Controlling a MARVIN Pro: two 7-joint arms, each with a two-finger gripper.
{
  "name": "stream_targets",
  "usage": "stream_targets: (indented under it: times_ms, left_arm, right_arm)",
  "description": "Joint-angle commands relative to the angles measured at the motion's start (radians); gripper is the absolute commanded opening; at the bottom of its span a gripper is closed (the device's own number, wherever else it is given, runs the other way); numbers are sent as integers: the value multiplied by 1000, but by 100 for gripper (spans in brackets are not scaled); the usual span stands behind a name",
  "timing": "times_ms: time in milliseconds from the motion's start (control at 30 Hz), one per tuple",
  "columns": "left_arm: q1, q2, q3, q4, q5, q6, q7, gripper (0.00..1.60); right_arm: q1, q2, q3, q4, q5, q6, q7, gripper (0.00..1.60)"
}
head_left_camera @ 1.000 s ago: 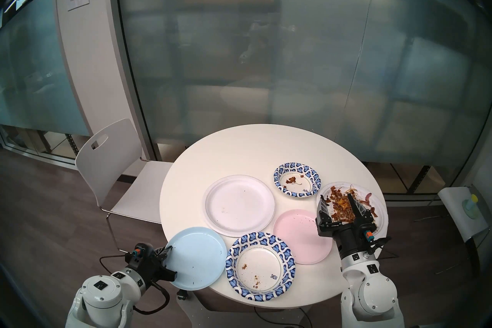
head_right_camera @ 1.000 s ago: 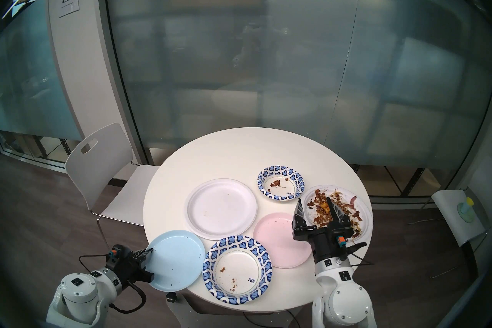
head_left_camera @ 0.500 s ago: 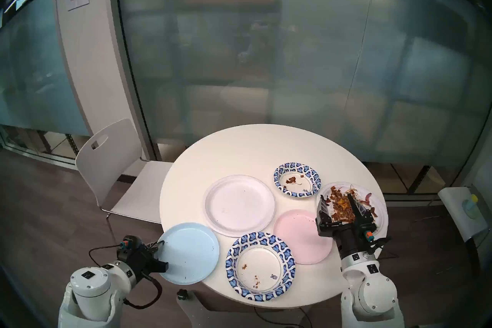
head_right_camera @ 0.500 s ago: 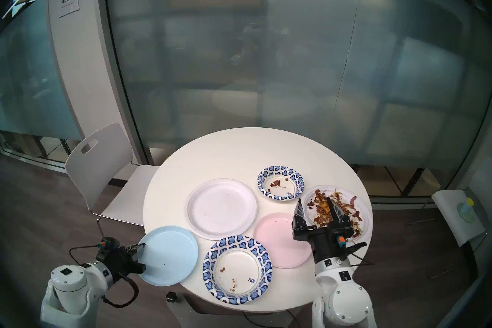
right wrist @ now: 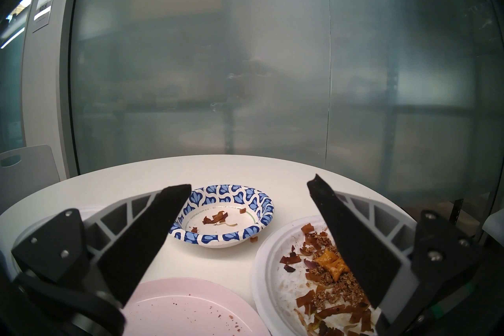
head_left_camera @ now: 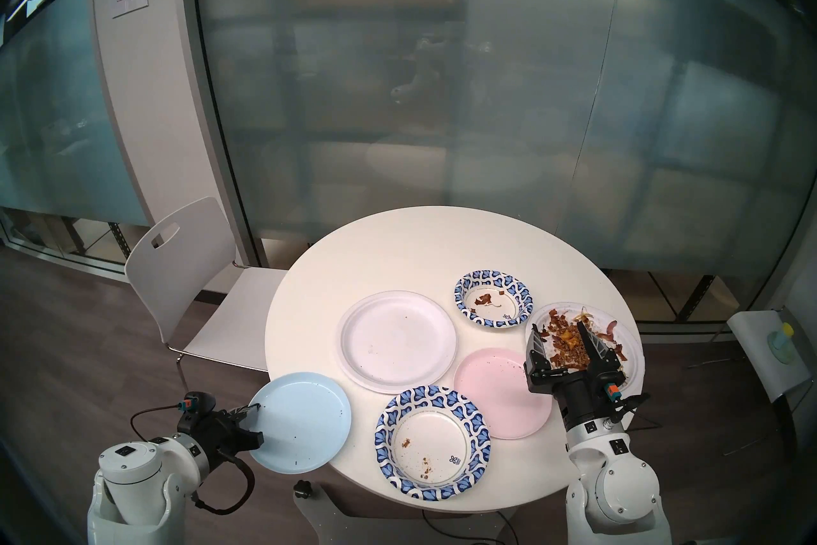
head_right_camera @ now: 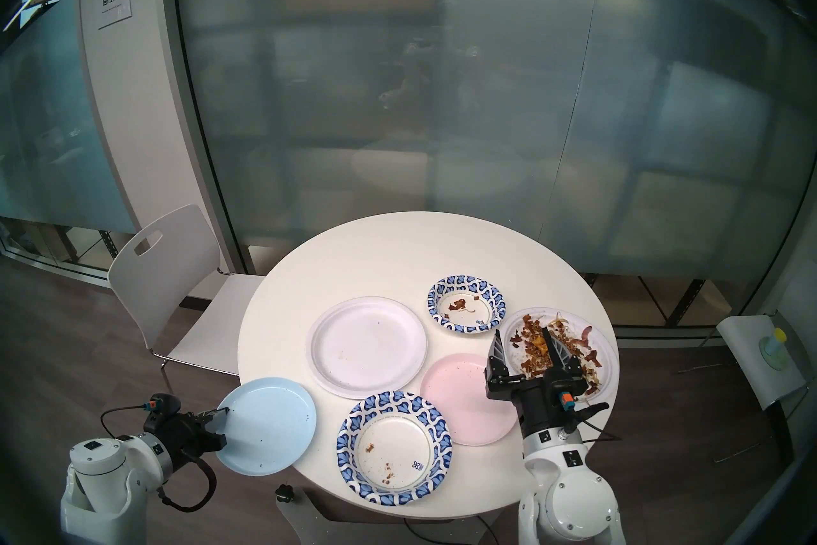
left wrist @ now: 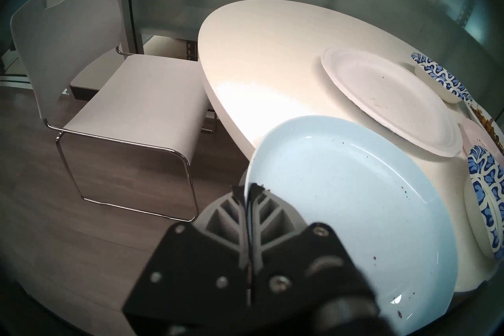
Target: Stack the plates into one stack
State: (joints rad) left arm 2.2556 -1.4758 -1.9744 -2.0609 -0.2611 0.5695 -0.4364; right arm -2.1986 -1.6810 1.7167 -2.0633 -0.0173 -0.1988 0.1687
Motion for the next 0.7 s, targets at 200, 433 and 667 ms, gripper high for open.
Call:
stream_targets:
  times_ms: [200, 433, 667]
  left_arm:
    - [2, -25, 28, -26, 0, -17, -5, 0]
    - [1, -32, 75, -50, 24, -29, 8, 0]
    - [5, -29, 109, -48, 72, -60, 31, 0]
  right_arm:
    - [2, 0, -1, -21, 0, -4, 0, 160]
    - [2, 0, -1, -21, 0, -4, 0, 160]
    - [2, 0, -1, -21, 0, -4, 0, 160]
